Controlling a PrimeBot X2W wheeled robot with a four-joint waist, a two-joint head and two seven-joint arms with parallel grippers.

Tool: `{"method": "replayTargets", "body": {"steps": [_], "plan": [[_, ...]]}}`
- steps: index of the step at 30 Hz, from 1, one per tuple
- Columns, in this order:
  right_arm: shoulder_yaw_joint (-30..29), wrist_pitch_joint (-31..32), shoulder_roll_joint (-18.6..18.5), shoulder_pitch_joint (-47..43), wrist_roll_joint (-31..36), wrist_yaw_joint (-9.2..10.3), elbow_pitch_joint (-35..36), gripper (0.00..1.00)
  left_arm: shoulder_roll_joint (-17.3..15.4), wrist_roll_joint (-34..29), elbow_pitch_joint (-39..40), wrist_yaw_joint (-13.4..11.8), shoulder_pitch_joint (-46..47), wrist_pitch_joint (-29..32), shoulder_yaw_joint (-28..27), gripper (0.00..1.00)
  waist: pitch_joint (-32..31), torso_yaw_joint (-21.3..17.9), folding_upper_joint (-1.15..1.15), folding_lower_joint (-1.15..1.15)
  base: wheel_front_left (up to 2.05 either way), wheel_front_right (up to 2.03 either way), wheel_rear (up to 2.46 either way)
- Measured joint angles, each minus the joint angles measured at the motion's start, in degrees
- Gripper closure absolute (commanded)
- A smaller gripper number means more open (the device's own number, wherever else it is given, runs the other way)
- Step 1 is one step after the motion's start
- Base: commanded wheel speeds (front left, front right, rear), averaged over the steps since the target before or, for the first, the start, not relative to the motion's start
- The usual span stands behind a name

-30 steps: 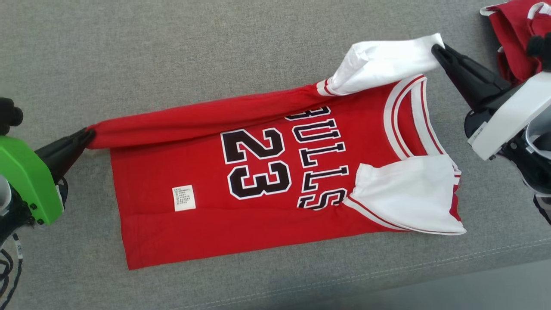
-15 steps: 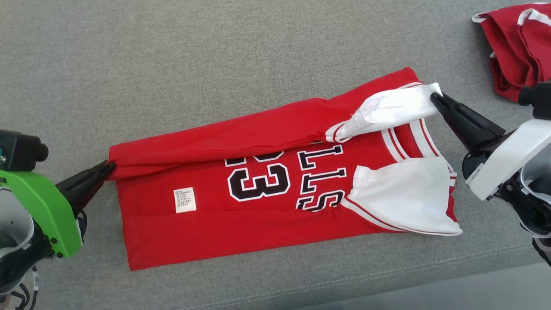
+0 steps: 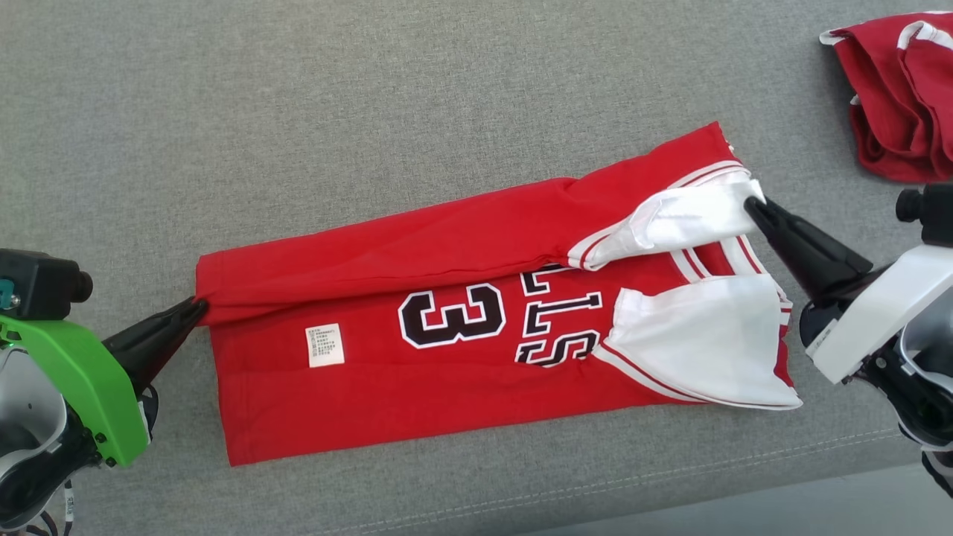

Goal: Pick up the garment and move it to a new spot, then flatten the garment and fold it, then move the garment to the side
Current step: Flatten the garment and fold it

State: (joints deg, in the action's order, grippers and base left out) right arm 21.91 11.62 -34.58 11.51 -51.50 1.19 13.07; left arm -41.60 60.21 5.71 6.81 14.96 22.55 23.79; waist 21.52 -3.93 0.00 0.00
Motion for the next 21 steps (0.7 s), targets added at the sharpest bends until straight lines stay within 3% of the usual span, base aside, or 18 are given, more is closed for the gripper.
{"method": "replayTargets", "body": {"steps": [21], "plan": [[0.83,-0.58,-0.07,-4.44,-0.07,1.43,2.56,1.00,-0.13,0.01,0.35,-0.77,-2.40,-1.45,-0.71,1.00,0.65,-1.18,0.00,0.00,0.00,0.00,0.00]]}}
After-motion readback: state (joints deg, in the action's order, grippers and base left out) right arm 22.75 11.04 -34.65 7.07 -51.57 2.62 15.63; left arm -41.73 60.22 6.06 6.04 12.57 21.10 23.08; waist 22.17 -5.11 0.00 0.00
